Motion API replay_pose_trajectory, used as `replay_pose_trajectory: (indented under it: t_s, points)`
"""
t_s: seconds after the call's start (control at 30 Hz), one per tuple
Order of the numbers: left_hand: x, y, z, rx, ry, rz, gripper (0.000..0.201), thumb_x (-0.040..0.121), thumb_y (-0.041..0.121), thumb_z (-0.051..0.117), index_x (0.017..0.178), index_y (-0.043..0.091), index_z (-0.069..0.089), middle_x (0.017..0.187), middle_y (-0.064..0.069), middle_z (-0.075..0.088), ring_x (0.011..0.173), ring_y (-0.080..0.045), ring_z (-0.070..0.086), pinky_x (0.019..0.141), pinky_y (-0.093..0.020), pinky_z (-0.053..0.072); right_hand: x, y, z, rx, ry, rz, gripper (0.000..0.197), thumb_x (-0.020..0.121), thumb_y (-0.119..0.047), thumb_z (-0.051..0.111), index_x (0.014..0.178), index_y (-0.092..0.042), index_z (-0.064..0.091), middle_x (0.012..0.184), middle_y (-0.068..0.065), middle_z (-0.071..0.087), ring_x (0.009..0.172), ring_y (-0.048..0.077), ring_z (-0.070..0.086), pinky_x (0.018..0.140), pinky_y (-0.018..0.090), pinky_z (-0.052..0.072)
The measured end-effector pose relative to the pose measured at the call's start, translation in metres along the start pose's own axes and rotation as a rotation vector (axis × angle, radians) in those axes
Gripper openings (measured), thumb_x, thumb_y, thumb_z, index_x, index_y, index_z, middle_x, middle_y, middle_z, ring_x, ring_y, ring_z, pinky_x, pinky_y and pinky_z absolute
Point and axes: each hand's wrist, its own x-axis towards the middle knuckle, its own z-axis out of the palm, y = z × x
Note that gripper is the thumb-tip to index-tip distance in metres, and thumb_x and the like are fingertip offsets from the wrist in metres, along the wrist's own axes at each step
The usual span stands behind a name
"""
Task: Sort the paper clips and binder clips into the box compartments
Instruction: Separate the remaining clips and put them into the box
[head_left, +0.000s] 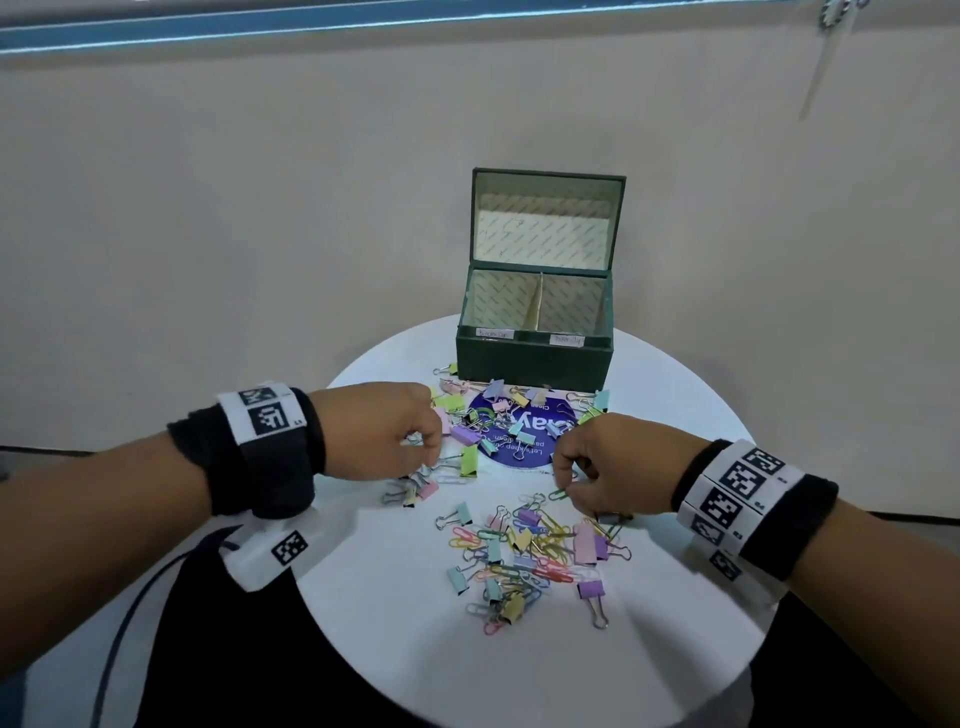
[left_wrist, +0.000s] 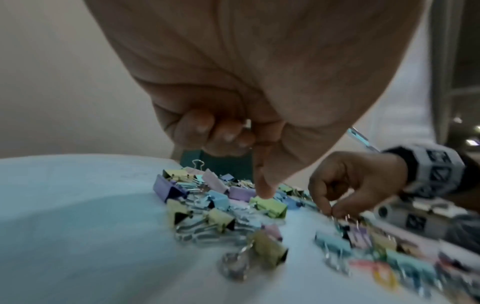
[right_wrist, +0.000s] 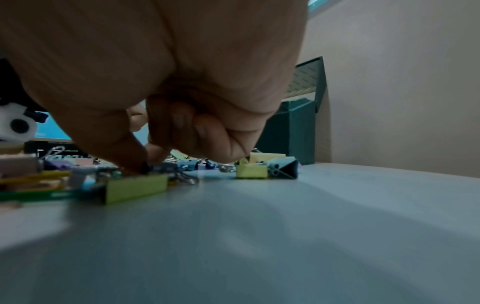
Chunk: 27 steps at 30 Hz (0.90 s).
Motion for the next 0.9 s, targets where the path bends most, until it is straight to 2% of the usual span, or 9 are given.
replay_pose_trajectory:
  t_s: [0.17, 0.27, 0.4, 0.53, 0.6, 0.67, 0.73, 0.8, 0.9]
  points:
    - [0.009, 0.023, 0.015, 0.282, 0.019, 0.043, 0.022, 0.094, 0.050, 0.054, 0.104, 0.036, 0.068, 0.096, 0.012, 0.039, 0.082, -0.012, 0.049, 0.073, -0.029, 0.043, -0.004, 0.000, -0.001, 0.018, 0.013, 0.000, 0.013, 0.086, -0.019, 0.057, 0.075, -0.026, 0.053, 0.069, -0.009, 0.056, 0.064, 0.009, 0.047, 0.062, 0.027, 0.045]
    - [0.016, 0.034, 0.019, 0.363, 0.052, 0.056, 0.022, 0.096, 0.043, 0.053, 0.099, 0.028, 0.069, 0.098, 0.008, 0.043, 0.079, -0.014, 0.050, 0.068, -0.031, 0.044, -0.006, 0.003, -0.004, 0.056, 0.080, -0.002, 0.020, 0.093, -0.019, 0.047, 0.073, -0.020, 0.041, 0.069, -0.002, 0.050, 0.063, 0.015, 0.040, 0.061, 0.035, 0.039]
    - [0.015, 0.036, 0.017, 0.323, 0.098, 0.080, 0.018, 0.092, 0.030, 0.047, 0.087, 0.024, 0.063, 0.093, 0.008, 0.049, 0.076, -0.016, 0.054, 0.066, -0.031, 0.048, -0.006, 0.001, -0.009, -0.012, 0.094, 0.032, 0.021, 0.090, -0.019, 0.044, 0.071, -0.022, 0.036, 0.068, 0.001, 0.048, 0.061, 0.018, 0.038, 0.058, 0.034, 0.033]
    - [0.016, 0.015, -0.003, -0.259, 0.148, -0.106, 0.030, 0.096, 0.023, 0.042, 0.066, 0.019, 0.040, 0.066, 0.004, 0.042, 0.058, -0.014, 0.037, 0.056, -0.027, 0.036, -0.004, -0.001, -0.021, 0.138, 0.192, 0.031, 0.014, 0.092, -0.010, 0.045, 0.082, -0.019, 0.048, 0.068, -0.003, 0.052, 0.058, 0.012, 0.040, 0.057, 0.027, 0.035]
    - [0.011, -0.001, -0.015, -0.724, 0.199, -0.205, 0.026, 0.082, 0.021, 0.045, 0.059, 0.019, 0.033, 0.058, 0.003, 0.030, 0.051, -0.015, 0.023, 0.046, -0.026, 0.022, -0.001, -0.002, -0.028, 0.310, 0.212, 0.053, 0.022, 0.092, -0.005, 0.046, 0.087, -0.021, 0.061, 0.063, -0.009, 0.054, 0.052, 0.007, 0.042, 0.053, 0.022, 0.038]
    - [0.002, -0.015, -0.022, -1.060, 0.274, -0.279, 0.029, 0.079, 0.022, 0.045, 0.055, 0.022, 0.029, 0.057, 0.002, 0.023, 0.050, -0.017, 0.016, 0.047, -0.024, 0.014, 0.003, -0.003, -0.032, 0.595, 0.181, 0.074, 0.032, 0.089, 0.002, 0.042, 0.078, -0.015, 0.066, 0.058, -0.002, 0.053, 0.046, 0.012, 0.038, 0.045, 0.022, 0.034]
    - [-0.004, -0.029, -0.020, -1.128, 0.311, -0.308, 0.040, 0.095, 0.024, 0.048, 0.058, 0.021, 0.033, 0.057, 0.002, 0.026, 0.046, -0.017, 0.023, 0.046, -0.022, 0.016, 0.007, -0.003, -0.032, 0.937, 0.151, 0.096, 0.033, 0.084, 0.002, 0.035, 0.069, -0.008, 0.062, 0.056, 0.007, 0.048, 0.045, 0.017, 0.029, 0.044, 0.023, 0.022]
    - [-0.010, -0.037, -0.016, -1.111, 0.258, -0.300, 0.035, 0.102, 0.026, 0.048, 0.069, 0.015, 0.047, 0.058, 0.000, 0.039, 0.048, -0.016, 0.041, 0.041, -0.022, 0.028, 0.010, -0.004, -0.033, 1.226, 0.091, 0.116, 0.024, 0.081, -0.007, 0.035, 0.070, -0.007, 0.057, 0.059, 0.009, 0.047, 0.045, 0.016, 0.025, 0.045, 0.025, 0.017]
    - [-0.017, -0.046, -0.004, -1.108, 0.103, -0.279, 0.020, 0.104, 0.017, 0.047, 0.099, 0.007, 0.064, 0.064, 0.000, 0.046, 0.055, -0.014, 0.047, 0.046, -0.022, 0.038, 0.018, -0.009, -0.033, 1.363, 0.090, 0.173, 0.014, 0.088, -0.015, 0.045, 0.076, -0.010, 0.049, 0.066, 0.009, 0.048, 0.047, 0.015, 0.027, 0.043, 0.024, 0.019]
